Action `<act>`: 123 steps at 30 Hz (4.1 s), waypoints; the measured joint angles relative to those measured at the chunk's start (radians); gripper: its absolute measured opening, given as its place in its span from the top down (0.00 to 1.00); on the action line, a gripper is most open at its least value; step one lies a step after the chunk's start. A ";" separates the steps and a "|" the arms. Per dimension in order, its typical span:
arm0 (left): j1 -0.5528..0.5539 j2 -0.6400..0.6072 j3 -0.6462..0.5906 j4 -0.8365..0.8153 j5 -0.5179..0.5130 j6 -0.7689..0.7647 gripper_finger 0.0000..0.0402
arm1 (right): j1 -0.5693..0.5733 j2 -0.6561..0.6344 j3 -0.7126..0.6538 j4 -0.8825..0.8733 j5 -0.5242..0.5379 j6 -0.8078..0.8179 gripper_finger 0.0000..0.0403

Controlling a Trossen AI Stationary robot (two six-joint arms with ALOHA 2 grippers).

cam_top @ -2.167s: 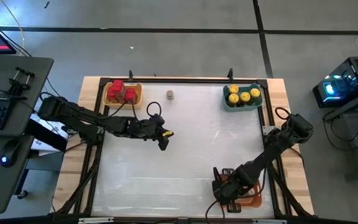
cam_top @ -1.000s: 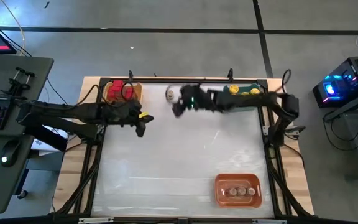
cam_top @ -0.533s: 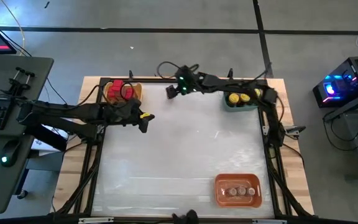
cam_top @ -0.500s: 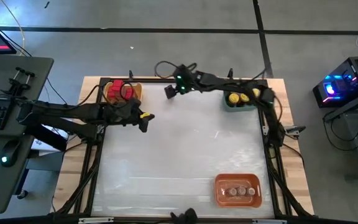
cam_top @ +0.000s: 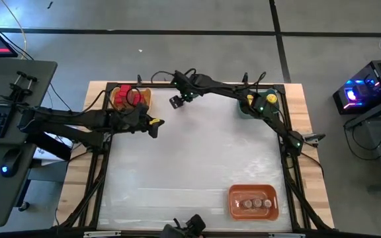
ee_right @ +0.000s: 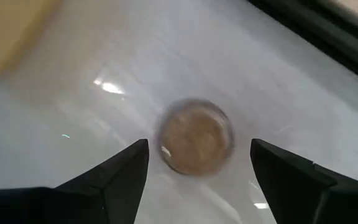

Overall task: Sort spices by type
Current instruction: Put the brown seasoning bottle into the orange bin

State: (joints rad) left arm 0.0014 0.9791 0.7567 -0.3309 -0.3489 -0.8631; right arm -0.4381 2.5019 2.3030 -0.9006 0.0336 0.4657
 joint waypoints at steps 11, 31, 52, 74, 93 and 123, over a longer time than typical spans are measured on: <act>-0.004 0.000 0.000 -0.006 -0.002 0.027 1.00 | 0.000 0.000 -0.014 -0.004 0.069 -0.009 0.33; -0.004 0.000 0.000 -0.016 0.027 0.030 1.00 | 0.001 -0.005 -0.014 0.022 0.057 -0.181 0.86; -0.004 0.000 0.000 -0.016 0.028 0.047 1.00 | -0.014 -0.077 -0.004 0.136 -0.192 -0.115 1.00; -0.005 0.000 0.000 -0.009 0.025 0.019 1.00 | -0.013 0.006 -0.021 0.205 -0.085 0.078 1.00; -0.035 0.000 -0.001 -0.013 0.023 0.019 1.00 | 0.101 -0.016 -0.018 -0.210 -0.394 -0.231 1.00; -0.068 0.000 0.000 -0.008 0.066 0.172 1.00 | 0.441 -0.883 -1.012 -0.031 -0.267 0.116 1.00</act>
State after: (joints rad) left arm -0.0669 0.9790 0.7563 -0.3393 -0.2831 -0.6908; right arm 0.0030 1.6187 1.2914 -0.9318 -0.2338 0.5822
